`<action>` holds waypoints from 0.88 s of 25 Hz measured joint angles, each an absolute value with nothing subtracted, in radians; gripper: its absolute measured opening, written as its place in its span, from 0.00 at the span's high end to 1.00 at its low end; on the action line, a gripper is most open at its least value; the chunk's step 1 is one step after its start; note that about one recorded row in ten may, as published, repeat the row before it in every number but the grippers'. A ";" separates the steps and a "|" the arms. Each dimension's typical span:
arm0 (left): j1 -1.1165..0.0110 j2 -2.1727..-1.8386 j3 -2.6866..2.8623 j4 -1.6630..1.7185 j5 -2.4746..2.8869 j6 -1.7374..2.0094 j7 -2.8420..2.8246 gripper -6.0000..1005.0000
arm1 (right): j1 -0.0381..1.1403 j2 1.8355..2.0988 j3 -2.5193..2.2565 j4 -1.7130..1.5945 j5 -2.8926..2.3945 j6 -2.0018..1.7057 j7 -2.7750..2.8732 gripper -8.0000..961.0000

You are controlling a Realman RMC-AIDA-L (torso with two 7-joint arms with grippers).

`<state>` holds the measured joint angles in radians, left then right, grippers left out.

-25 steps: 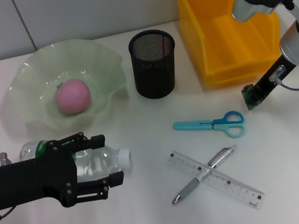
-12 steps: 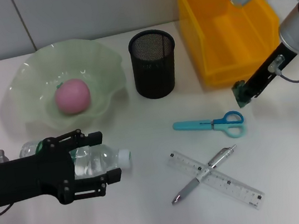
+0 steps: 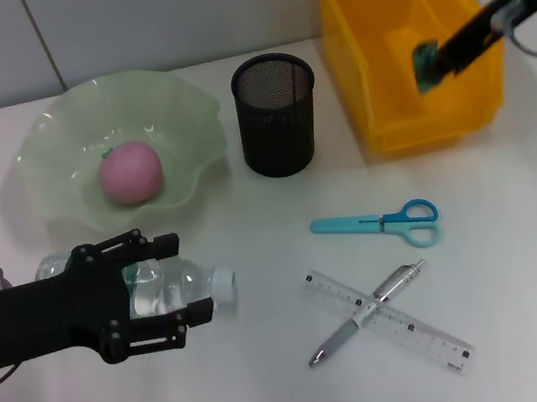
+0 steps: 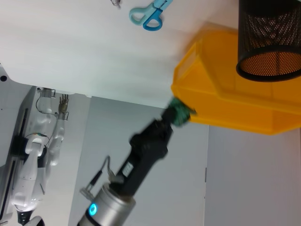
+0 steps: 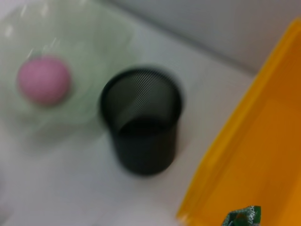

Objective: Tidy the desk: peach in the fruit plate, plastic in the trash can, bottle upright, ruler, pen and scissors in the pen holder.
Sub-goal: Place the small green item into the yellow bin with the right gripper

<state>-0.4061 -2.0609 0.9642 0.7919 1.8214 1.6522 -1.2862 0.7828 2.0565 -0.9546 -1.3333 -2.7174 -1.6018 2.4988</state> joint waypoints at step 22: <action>-0.408 -2.060 0.960 0.797 1.821 1.658 -1.289 0.18 | 0.804 2.040 -0.910 -1.076 -2.704 -1.196 2.489 0.68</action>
<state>-0.4080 -2.0601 0.9602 0.7974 1.8207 1.6579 -1.2888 0.8044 2.0401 -0.9096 -1.0765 -2.7041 -1.1963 2.4889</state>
